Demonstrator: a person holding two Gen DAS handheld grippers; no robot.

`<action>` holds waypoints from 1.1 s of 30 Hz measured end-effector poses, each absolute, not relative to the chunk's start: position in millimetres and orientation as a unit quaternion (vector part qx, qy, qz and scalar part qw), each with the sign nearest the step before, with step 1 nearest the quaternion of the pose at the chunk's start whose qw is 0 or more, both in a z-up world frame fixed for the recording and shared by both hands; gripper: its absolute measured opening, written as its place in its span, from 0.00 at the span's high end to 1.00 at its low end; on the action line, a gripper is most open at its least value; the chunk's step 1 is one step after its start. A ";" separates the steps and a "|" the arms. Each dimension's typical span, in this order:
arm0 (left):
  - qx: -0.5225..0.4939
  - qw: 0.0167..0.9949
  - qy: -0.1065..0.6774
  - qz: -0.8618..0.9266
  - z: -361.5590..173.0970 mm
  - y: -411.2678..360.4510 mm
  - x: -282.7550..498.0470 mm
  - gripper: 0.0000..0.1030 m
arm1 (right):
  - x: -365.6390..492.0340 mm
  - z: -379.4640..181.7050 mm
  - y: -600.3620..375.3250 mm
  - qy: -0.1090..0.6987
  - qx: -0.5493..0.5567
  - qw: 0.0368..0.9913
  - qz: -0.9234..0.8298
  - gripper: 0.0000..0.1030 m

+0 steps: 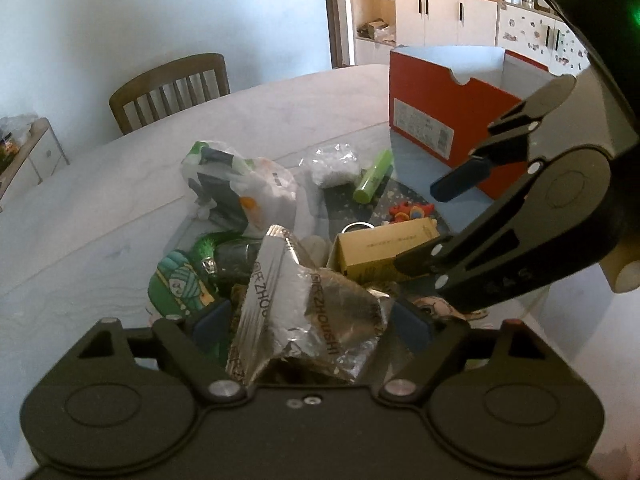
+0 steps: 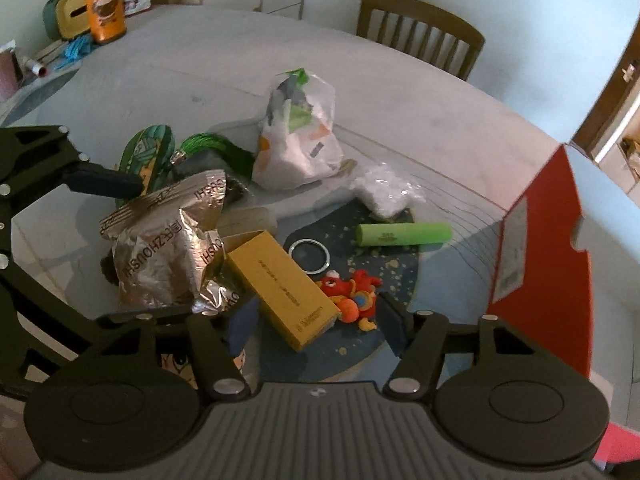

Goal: Organize objects
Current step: 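Grasp the silver foil snack bag with the left gripper while the right gripper grasps the yellow box, then carry the foil bag with the left gripper while the right gripper carries the yellow box to the shoebox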

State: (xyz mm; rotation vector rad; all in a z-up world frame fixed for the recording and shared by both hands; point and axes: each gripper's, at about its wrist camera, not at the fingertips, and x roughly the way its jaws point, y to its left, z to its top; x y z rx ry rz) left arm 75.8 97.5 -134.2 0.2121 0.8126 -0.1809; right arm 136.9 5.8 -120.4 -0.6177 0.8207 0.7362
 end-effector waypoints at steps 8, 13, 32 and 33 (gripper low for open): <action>0.113 0.908 0.395 -0.089 -137.0 95.7 79.7 0.23 | 139.9 -125.6 16.0 0.382 -0.301 0.797 0.359 0.48; 0.112 0.907 0.395 -0.091 -136.0 95.5 80.5 0.30 | 139.6 -128.0 17.8 0.382 -0.303 0.793 0.365 0.54; 0.068 0.911 0.392 -0.108 -120.0 101.5 74.7 0.59 | 121.1 -106.6 6.4 0.364 -0.278 0.825 0.331 0.71; 0.063 0.913 0.389 -0.110 -117.0 102.5 73.3 0.59 | 120.6 -103.6 4.5 0.363 -0.273 0.828 0.329 0.71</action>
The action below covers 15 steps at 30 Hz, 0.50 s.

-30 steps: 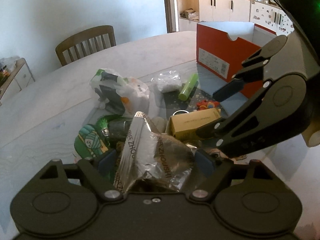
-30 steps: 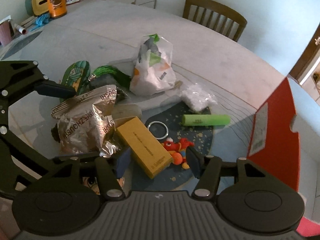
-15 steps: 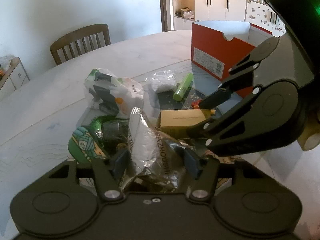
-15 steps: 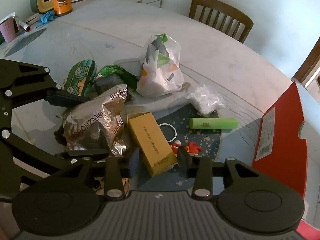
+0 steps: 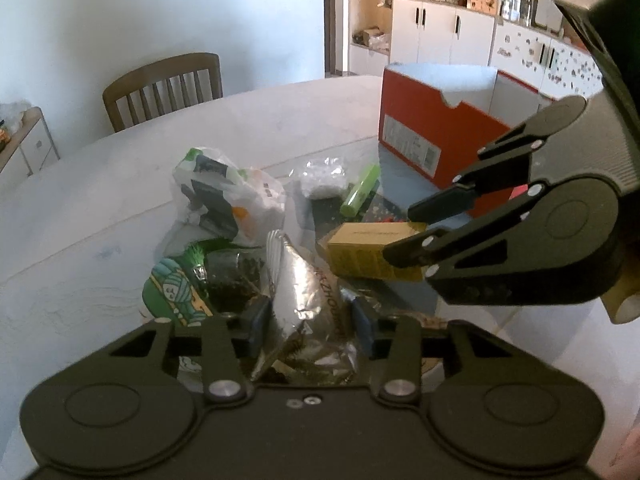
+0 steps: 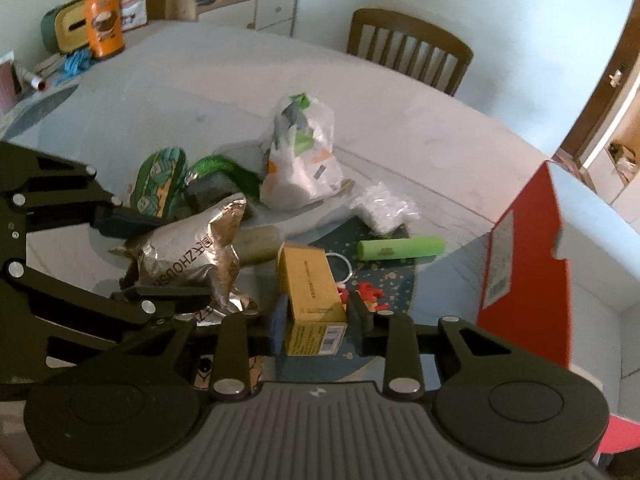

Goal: Organize objects
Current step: 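Carry the foil bag with the left gripper while the right gripper carries the yellow box to the shoebox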

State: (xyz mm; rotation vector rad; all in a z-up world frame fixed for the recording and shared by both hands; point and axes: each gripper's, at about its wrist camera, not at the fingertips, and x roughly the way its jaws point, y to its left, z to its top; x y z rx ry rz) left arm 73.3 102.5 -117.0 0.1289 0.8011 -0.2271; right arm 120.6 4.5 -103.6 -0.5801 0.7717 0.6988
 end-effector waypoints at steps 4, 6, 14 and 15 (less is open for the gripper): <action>0.047 0.916 0.382 -0.115 -108.5 105.2 68.8 0.60 | 116.2 -91.3 -3.5 0.360 -0.258 0.837 0.322 0.71; 0.036 0.917 0.381 -0.116 -103.6 108.2 66.8 0.60 | 111.7 -84.0 -6.9 0.353 -0.254 0.842 0.320 0.72; -0.003 0.919 0.373 -0.127 -75.8 118.2 66.1 0.60 | 99.4 -52.7 -26.5 0.334 -0.234 0.859 0.310 0.72; -0.010 0.921 0.369 -0.127 -69.0 121.0 67.2 0.60 | 99.0 -47.9 -29.4 0.330 -0.230 0.862 0.308 0.72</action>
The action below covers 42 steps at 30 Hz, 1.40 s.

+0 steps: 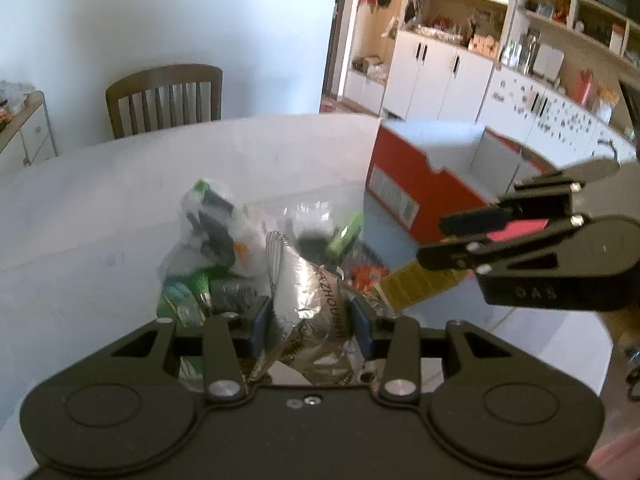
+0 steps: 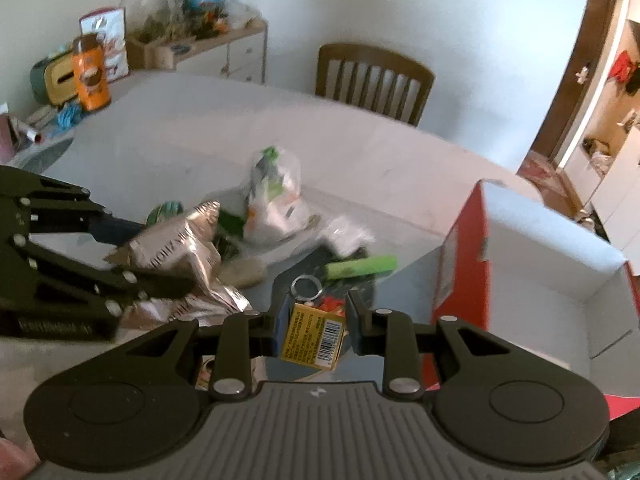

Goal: Organize objects
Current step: 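Carry the foil bag with the left gripper while the right gripper carries the yellow box to the shoebox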

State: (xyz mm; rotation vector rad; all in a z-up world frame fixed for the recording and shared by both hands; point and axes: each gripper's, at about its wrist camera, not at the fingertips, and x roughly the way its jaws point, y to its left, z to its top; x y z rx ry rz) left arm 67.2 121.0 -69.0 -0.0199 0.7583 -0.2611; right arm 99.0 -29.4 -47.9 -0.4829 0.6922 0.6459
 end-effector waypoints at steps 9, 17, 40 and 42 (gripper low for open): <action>-0.059 0.920 0.365 -0.134 -26.2 142.5 91.6 0.60 | 108.5 -8.5 -61.3 0.295 -0.192 0.887 0.298 0.72; -0.073 0.920 0.364 -0.130 6.1 137.7 118.5 0.60 | 133.7 18.1 -98.8 0.271 -0.172 0.901 0.293 0.72; -0.048 0.909 0.394 -0.126 -2.6 52.8 175.0 0.60 | 211.9 17.0 -195.7 0.272 -0.152 0.914 0.258 0.72; -0.032 0.903 0.413 -0.112 -23.9 54.1 175.3 0.60 | 216.6 14.6 -198.3 0.275 -0.153 0.913 0.259 0.72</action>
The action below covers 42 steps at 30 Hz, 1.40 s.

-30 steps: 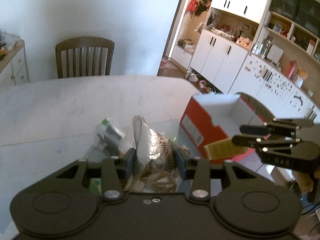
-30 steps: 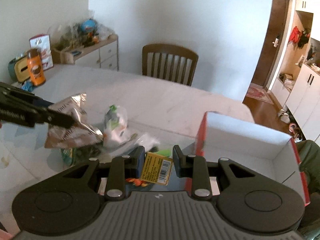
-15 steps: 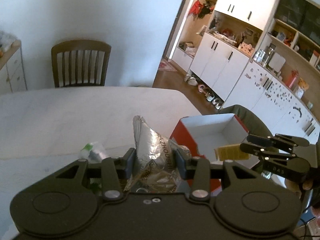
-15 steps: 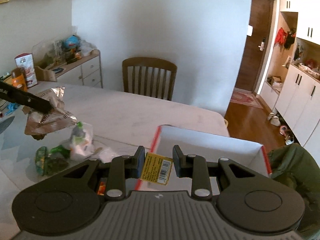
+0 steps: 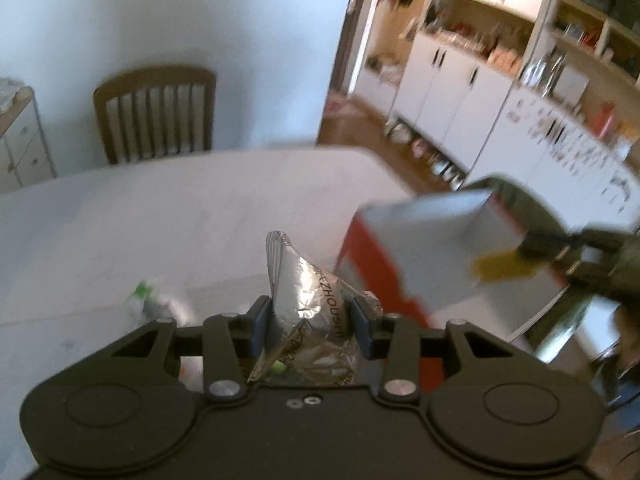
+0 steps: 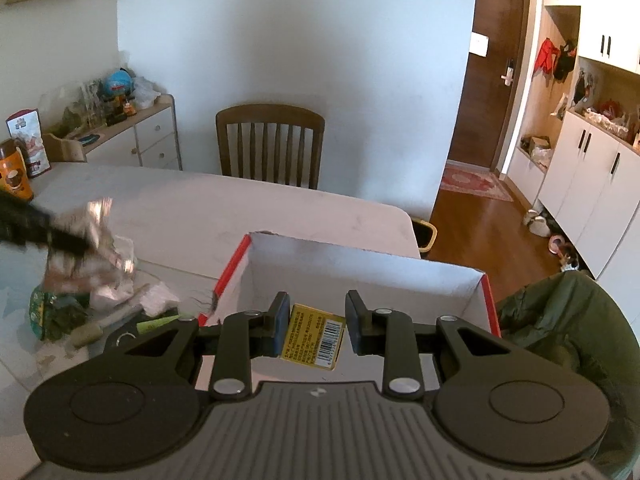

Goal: Organize objects
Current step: 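Carry the foil bag with the left gripper while the right gripper carries the yellow box to the shoebox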

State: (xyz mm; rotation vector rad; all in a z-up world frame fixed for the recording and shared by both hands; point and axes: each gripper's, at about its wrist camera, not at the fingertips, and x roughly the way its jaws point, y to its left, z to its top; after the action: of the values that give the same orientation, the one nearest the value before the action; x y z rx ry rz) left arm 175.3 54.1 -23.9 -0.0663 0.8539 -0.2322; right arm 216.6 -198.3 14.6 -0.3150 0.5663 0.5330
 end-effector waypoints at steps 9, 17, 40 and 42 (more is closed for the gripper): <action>-0.043 0.872 0.482 -0.075 -104.5 76.5 164.3 0.60 | 227.3 6.3 -205.6 0.284 -0.158 0.909 0.260 0.72; -0.022 0.861 0.496 -0.108 -121.8 60.2 144.2 0.59 | 229.0 4.6 -207.9 0.288 -0.157 0.907 0.265 0.72; 0.062 0.858 0.495 -0.122 -134.0 24.9 126.1 0.36 | 224.5 5.3 -209.4 0.294 -0.156 0.904 0.268 0.72; 0.075 0.858 0.495 -0.116 -134.1 22.8 128.2 0.42 | 225.0 5.1 -210.0 0.294 -0.156 0.904 0.267 0.72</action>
State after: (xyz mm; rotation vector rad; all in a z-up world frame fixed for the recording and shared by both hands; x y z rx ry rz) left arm 128.2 22.8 -134.1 0.1569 1.0394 -0.2445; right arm 225.0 -210.0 5.1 -0.3218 0.6069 0.5526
